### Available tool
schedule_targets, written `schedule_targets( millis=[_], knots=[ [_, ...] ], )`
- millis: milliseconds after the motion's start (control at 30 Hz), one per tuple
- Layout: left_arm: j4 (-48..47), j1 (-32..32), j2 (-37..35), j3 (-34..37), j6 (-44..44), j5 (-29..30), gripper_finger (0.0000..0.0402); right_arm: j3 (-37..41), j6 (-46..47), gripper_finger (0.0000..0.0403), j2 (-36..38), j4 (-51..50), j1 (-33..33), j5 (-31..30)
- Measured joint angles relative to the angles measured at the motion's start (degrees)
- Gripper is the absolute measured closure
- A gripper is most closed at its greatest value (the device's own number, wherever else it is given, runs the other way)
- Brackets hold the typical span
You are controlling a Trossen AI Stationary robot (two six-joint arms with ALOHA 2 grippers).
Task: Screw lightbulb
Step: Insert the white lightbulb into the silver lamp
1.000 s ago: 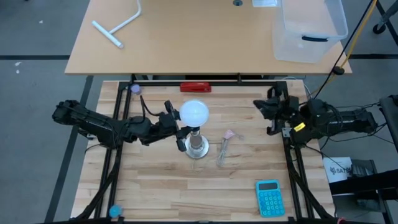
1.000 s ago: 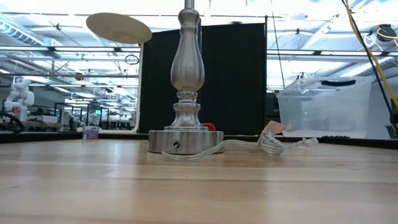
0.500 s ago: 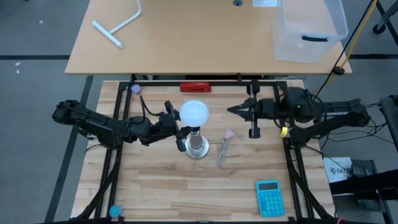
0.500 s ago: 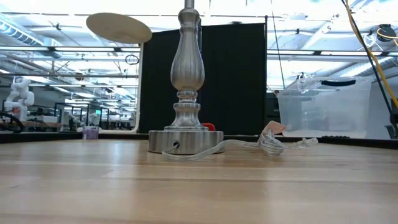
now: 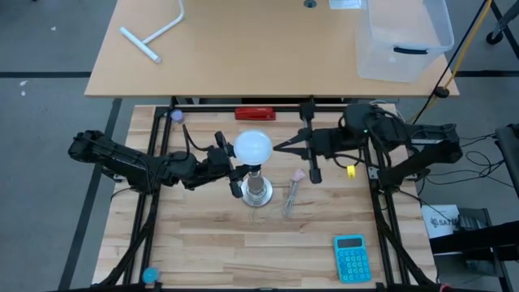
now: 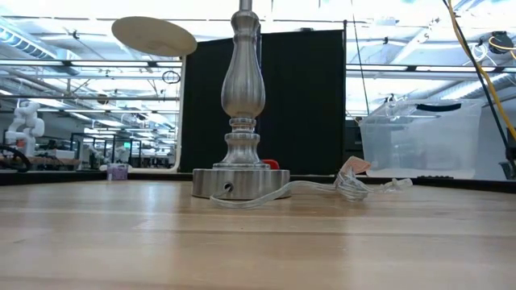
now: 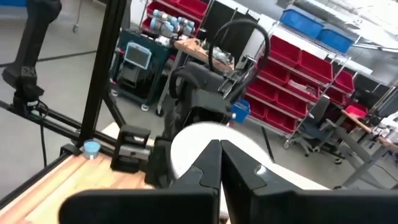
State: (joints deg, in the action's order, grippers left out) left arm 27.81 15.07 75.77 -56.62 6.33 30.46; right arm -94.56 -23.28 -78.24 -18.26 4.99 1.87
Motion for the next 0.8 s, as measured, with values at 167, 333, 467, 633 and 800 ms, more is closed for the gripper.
schedule_targets(
  millis=[167,333,467,633,800],
  knots=[
    [0.0,0.0,0.0,0.0,-0.4,0.0,0.0243,-10.6,-1.8,0.0403,-5.5,-8.8,-0.1,0.0],
    [0.0,0.0,0.0,0.0,-0.4,0.0,0.0243,-22.9,-3.6,0.0403,-11.9,-17.6,-0.6,0.0],
    [0.0,0.0,0.0,0.0,-0.5,0.0,0.0243,-30.9,-4.0,0.0403,-16.8,-23.8,-1.8,0.0],
    [0.0,0.0,0.0,0.0,-0.9,0.0,0.0243,-37.9,-4.7,0.0403,-21.6,-27.8,-3.3,0.0],
    [0.0,0.0,0.0,0.0,-0.9,0.0,0.0243,-40.3,-4.8,0.0403,-24.1,-29.9,-4.3,1.0]
  ],
)
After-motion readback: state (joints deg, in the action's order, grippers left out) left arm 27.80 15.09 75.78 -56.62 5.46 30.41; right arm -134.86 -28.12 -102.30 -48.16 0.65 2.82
